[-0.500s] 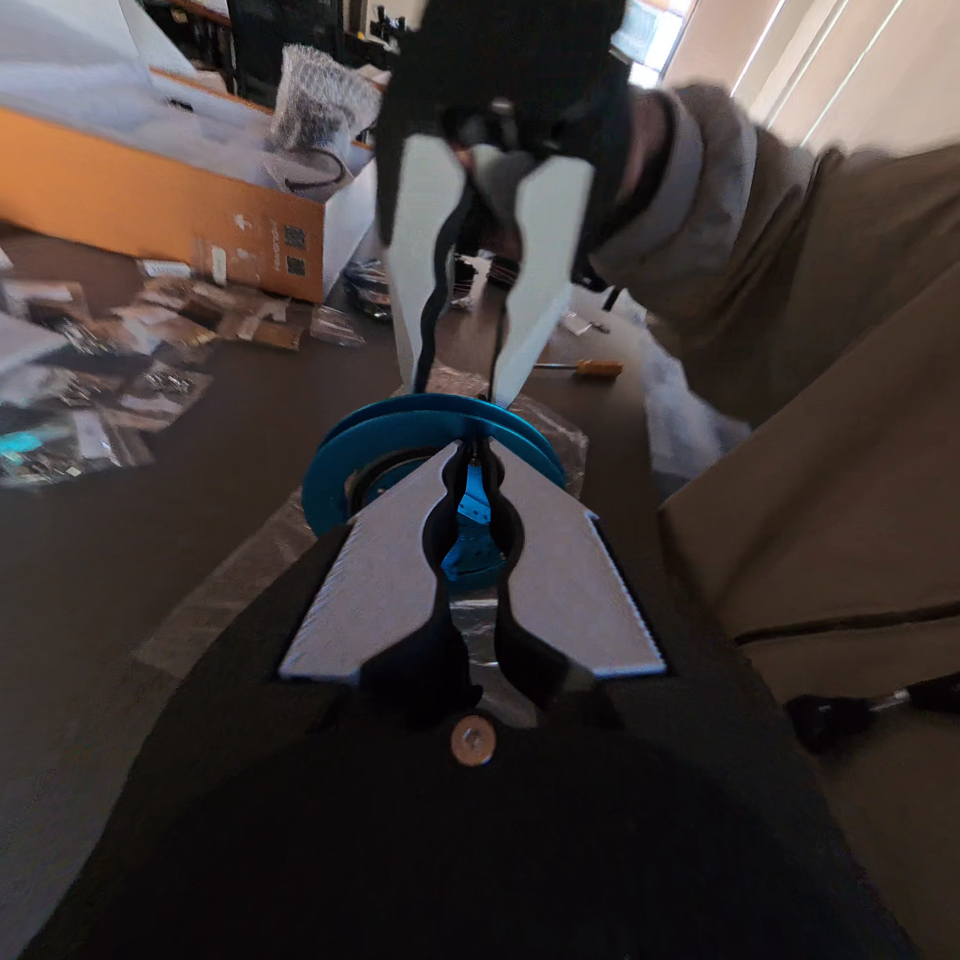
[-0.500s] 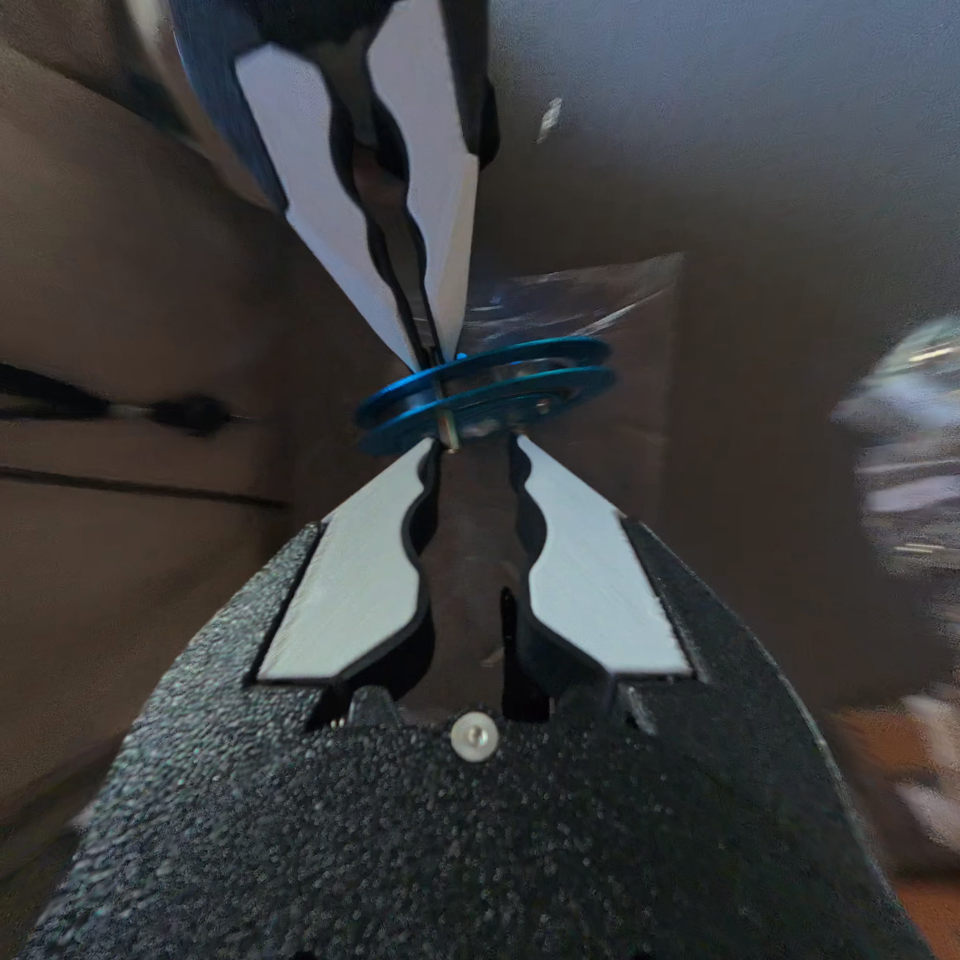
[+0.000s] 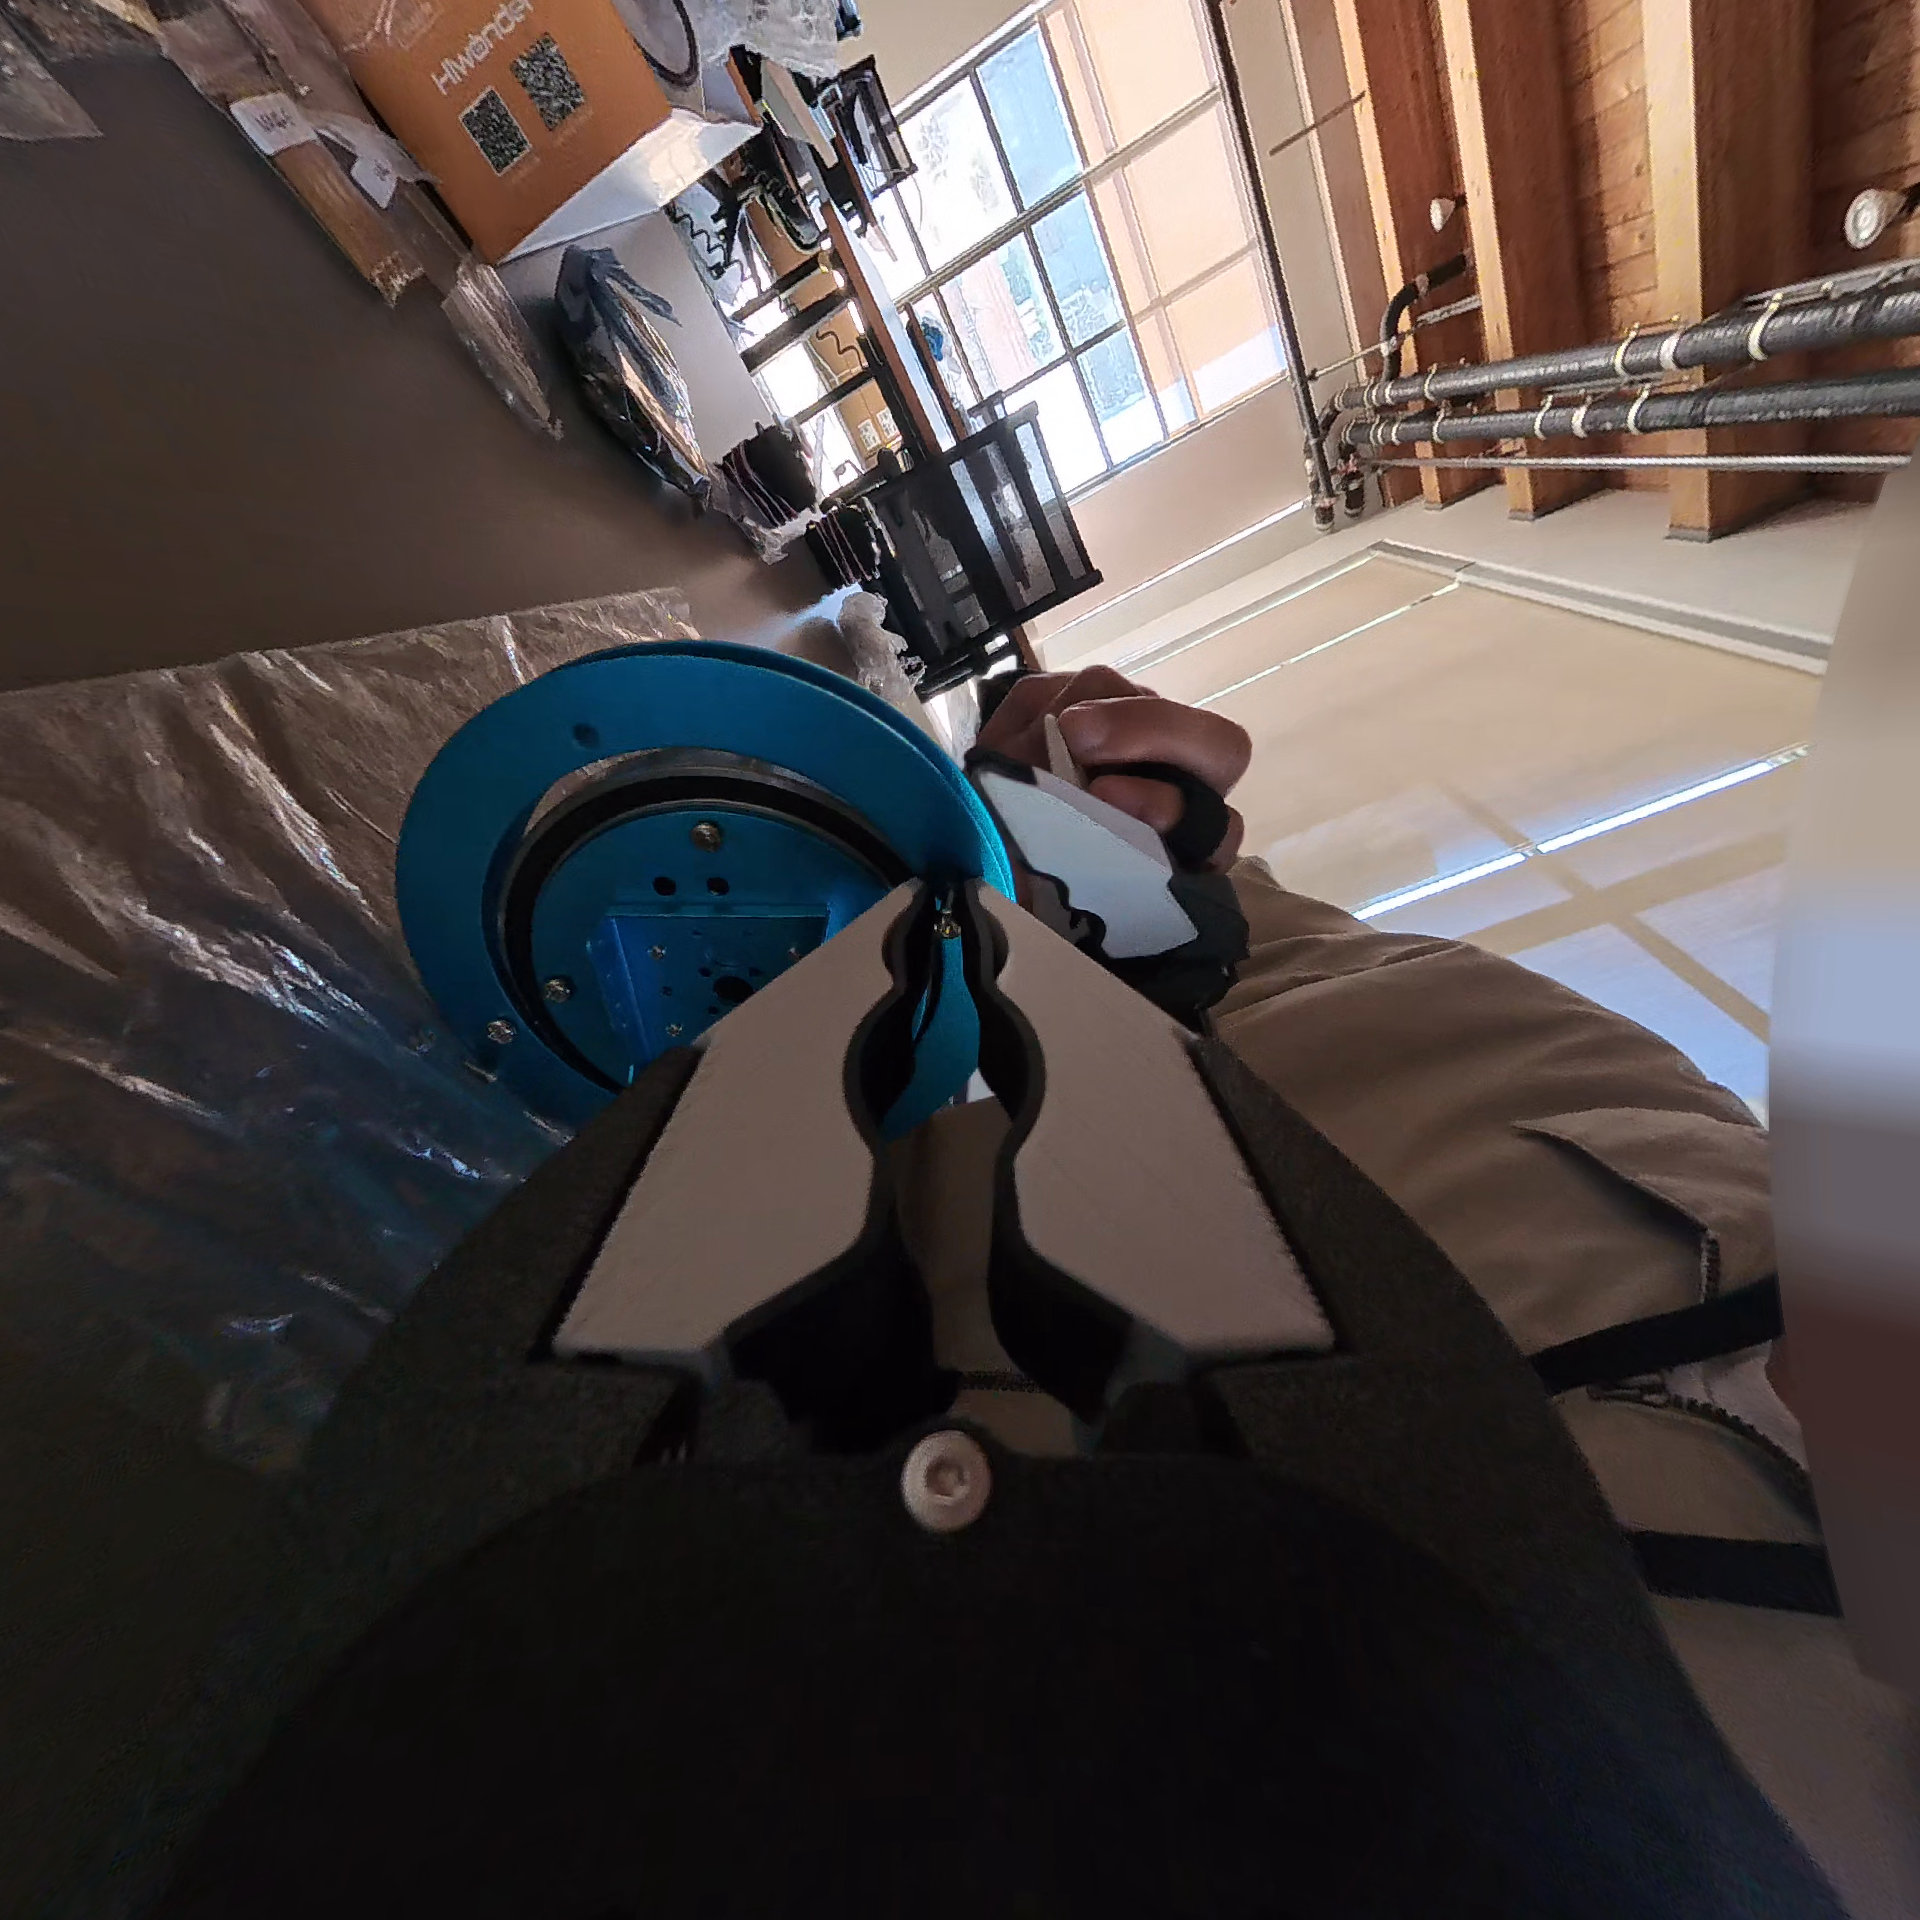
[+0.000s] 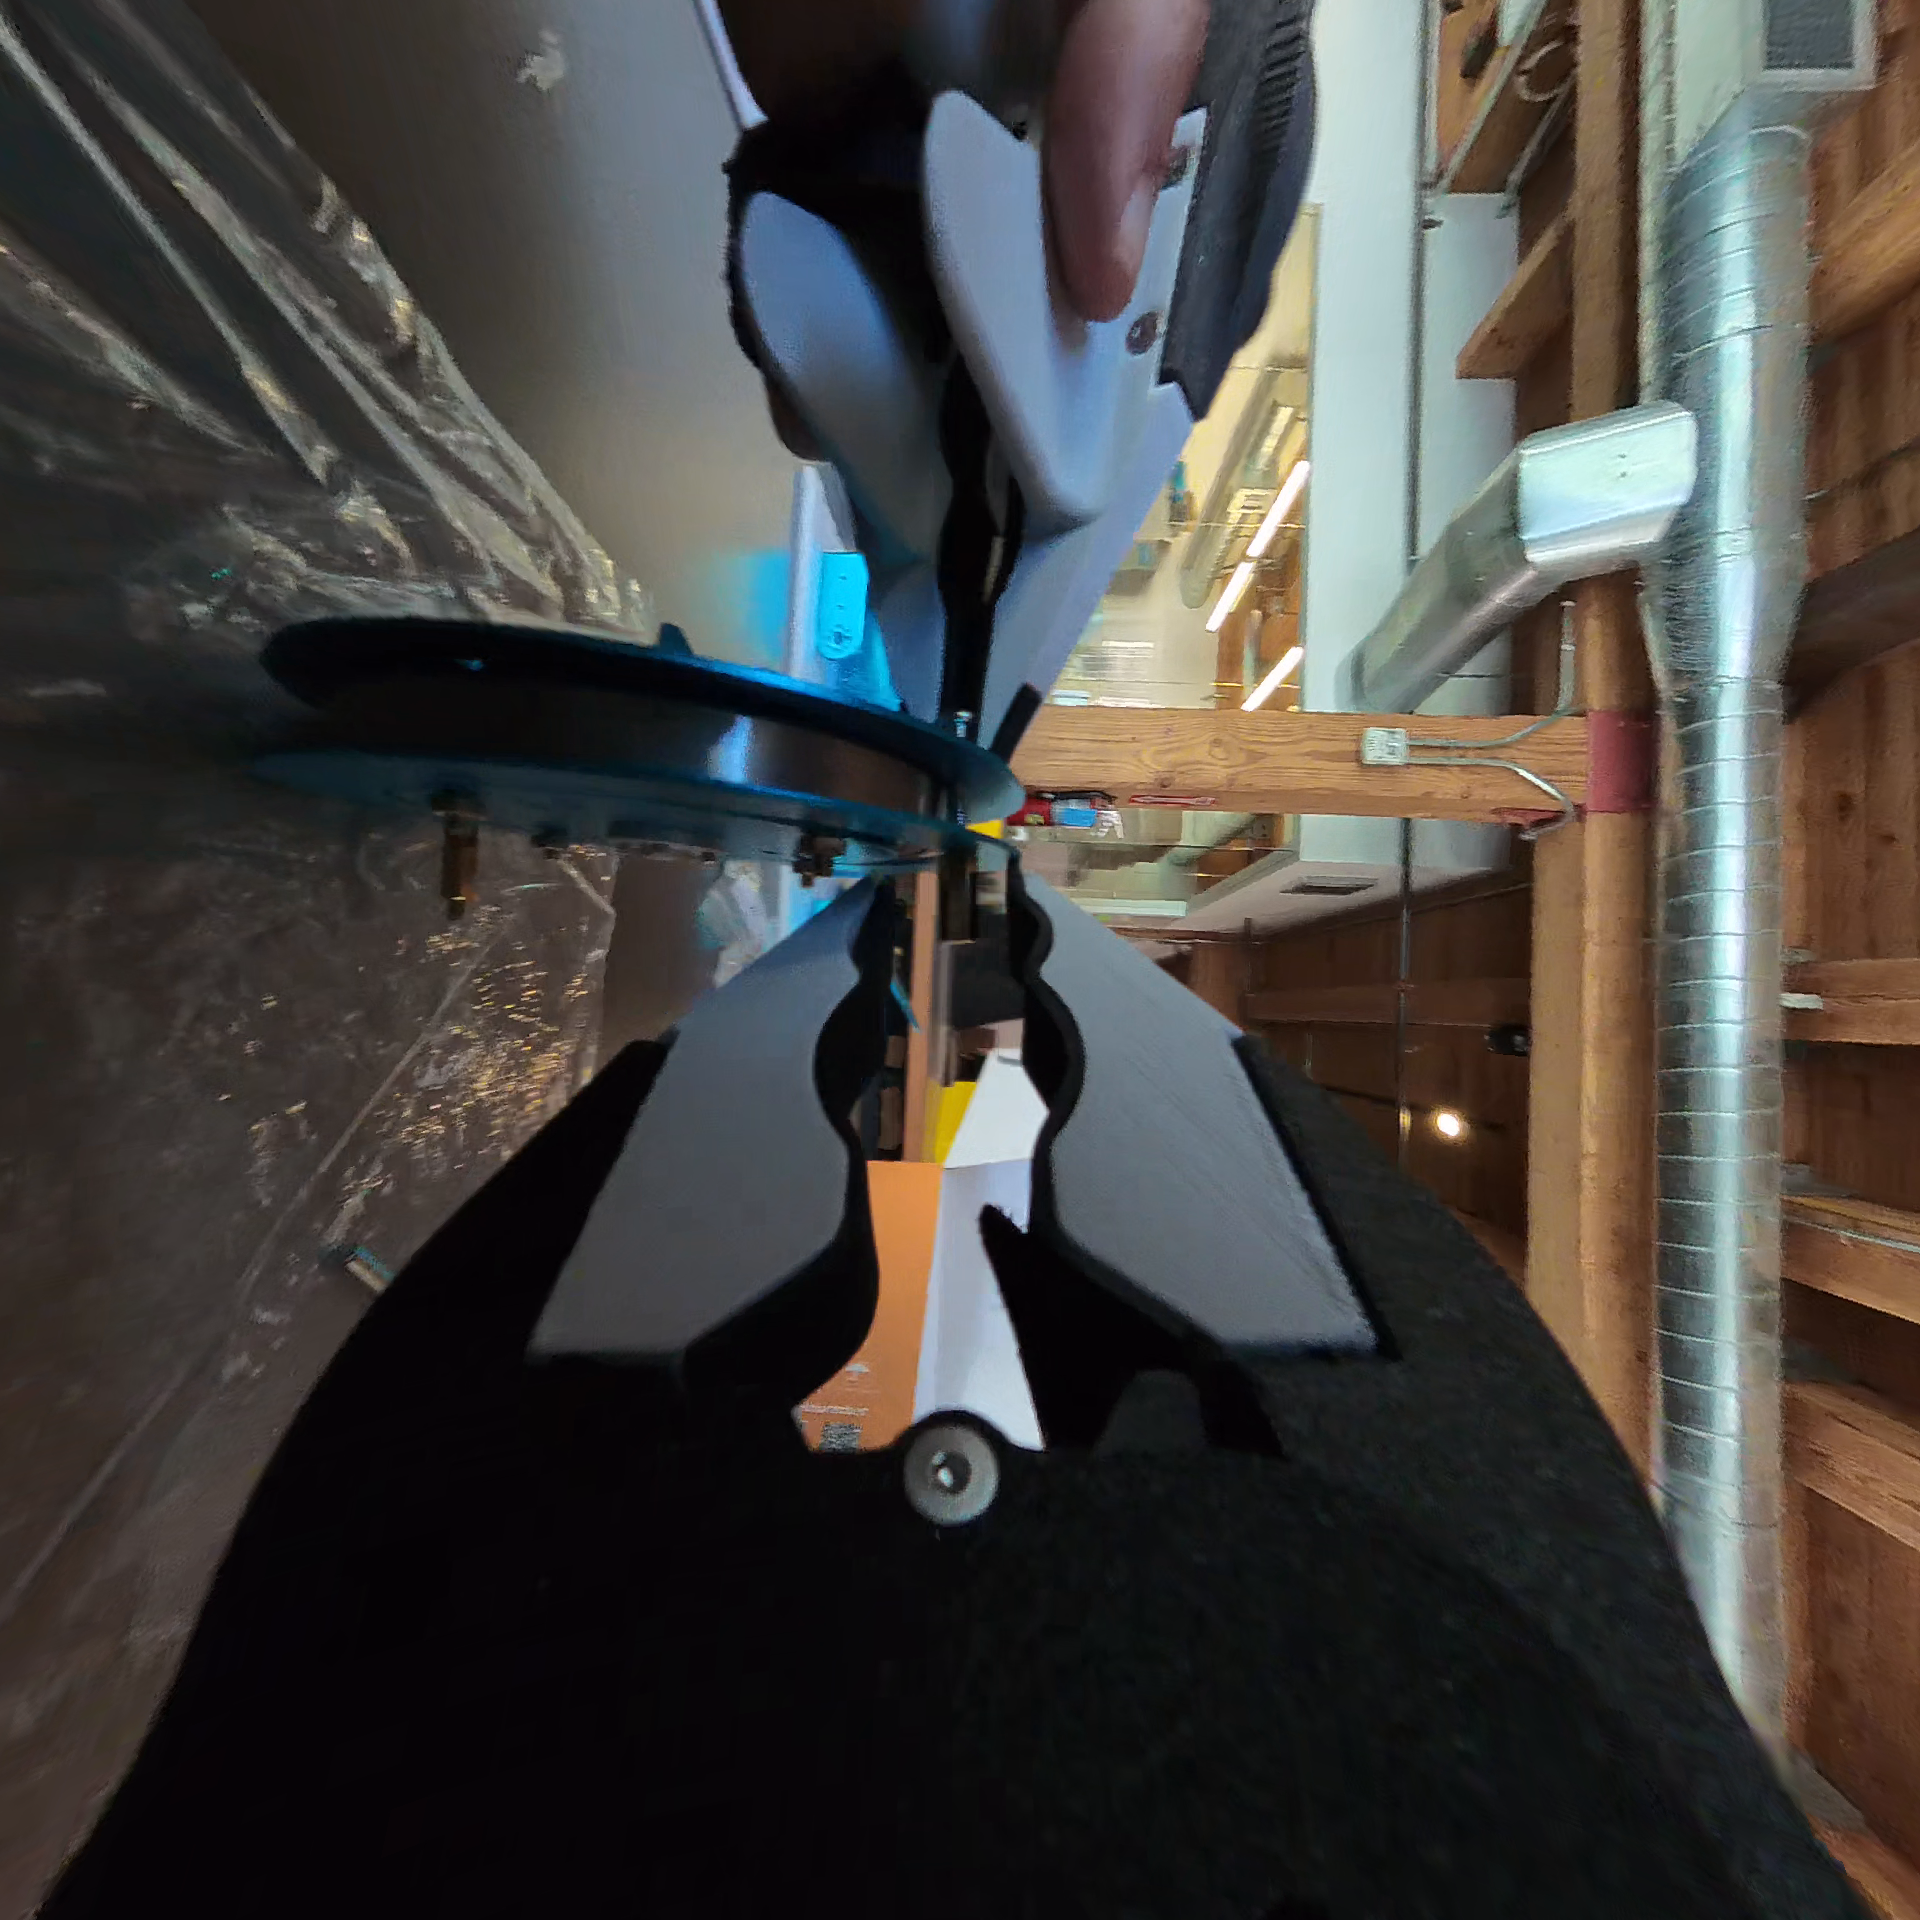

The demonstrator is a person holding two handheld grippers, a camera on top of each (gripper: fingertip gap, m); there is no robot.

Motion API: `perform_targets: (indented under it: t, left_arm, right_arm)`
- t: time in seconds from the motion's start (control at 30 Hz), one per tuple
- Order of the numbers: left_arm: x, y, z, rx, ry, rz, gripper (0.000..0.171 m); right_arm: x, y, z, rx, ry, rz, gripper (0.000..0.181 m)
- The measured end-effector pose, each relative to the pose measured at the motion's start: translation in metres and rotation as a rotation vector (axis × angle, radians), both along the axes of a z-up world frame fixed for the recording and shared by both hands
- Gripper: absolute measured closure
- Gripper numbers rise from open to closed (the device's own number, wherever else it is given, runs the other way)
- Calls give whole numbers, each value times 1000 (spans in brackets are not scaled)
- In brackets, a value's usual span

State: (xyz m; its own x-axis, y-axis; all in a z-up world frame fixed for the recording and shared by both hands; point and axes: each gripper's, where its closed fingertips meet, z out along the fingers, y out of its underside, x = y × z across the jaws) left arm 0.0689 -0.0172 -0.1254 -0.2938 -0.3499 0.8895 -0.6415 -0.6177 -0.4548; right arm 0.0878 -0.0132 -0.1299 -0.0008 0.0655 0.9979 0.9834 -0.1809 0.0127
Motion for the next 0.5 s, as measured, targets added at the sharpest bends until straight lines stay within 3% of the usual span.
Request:
perform_targets:
  t: [0.2, 0.4, 0.5]
  left_arm:
    - [0, 6, 0, -55, 13, 25, 170]
    - [0, 7, 0, 238, -137, 40, 171]
    - [-1, 8, 1, 341, -210, -15, 169]
  right_arm:
    - [-2, 0, 2, 27, 3, -15, 177]
    - [1, 4, -9, -304, 416, -50, 177]
    - [3, 9, -7, -245, 260, -27, 177]
